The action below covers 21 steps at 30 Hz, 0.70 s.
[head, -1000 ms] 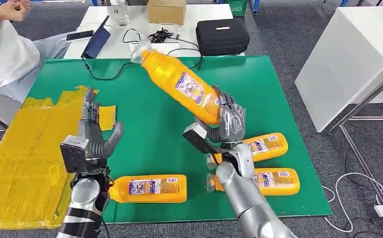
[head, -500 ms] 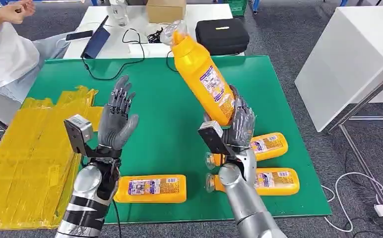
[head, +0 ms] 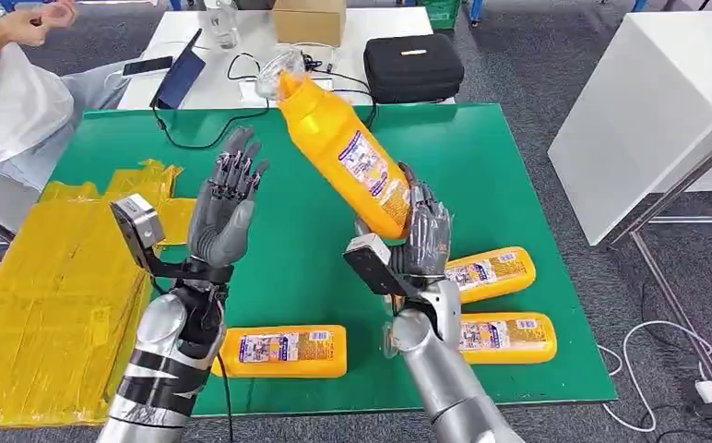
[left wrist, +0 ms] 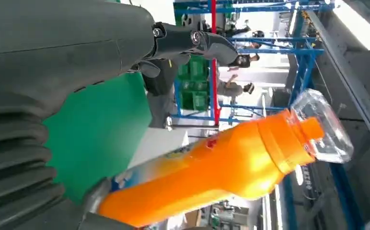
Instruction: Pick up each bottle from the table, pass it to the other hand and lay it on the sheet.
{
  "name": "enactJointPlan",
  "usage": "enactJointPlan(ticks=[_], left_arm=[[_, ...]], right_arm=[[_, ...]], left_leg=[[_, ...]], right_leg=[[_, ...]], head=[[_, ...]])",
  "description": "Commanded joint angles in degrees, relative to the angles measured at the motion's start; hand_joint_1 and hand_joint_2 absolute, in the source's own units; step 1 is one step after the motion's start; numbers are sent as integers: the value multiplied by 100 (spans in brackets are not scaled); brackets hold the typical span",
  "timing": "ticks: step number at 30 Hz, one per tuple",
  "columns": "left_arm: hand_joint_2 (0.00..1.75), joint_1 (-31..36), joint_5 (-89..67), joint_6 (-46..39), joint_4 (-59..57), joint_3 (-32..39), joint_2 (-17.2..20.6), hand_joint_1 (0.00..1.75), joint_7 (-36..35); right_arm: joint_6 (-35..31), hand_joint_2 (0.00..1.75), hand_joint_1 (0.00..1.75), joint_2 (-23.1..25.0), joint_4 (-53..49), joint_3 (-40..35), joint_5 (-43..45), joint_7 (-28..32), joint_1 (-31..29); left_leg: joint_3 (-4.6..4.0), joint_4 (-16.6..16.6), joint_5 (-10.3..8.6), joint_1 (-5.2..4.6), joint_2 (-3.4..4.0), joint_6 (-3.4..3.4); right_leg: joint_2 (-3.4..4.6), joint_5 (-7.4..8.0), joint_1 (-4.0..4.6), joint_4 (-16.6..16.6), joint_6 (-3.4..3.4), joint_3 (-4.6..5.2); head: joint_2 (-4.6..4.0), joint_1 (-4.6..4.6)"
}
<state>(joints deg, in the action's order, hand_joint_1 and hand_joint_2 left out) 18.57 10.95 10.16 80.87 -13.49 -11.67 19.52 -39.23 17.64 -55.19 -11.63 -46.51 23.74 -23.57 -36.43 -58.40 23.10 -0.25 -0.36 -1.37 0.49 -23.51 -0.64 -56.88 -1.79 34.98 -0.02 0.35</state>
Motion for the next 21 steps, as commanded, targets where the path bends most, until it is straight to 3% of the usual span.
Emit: enactJointPlan(ticks=[1, 15, 21], left_arm=[[175, 178, 119, 32, -437, -193, 245, 0, 3], [175, 447, 259, 83, -1003, -167, 236, 0, 6], [175, 447, 259, 83, -1003, -167, 236, 0, 6]], right_arm=[[-77, 175, 175, 192, 966, -350, -581, -25, -262], [-77, 175, 175, 236, 363, -1950, -1742, -456, 289], [-77, 175, 175, 236, 363, -1950, -1742, -456, 289]], left_leg=[[19, 4, 5, 5, 7, 8], [24, 0, 9, 12, -4, 12], [11, 2, 3, 5, -7, 7]], right_leg=[[3, -2, 6, 6, 6, -18], [-10, -8, 12, 7, 8, -28], [-11, -5, 5, 4, 5, -12]], head=[[0, -2], [0, 0], [0, -2]])
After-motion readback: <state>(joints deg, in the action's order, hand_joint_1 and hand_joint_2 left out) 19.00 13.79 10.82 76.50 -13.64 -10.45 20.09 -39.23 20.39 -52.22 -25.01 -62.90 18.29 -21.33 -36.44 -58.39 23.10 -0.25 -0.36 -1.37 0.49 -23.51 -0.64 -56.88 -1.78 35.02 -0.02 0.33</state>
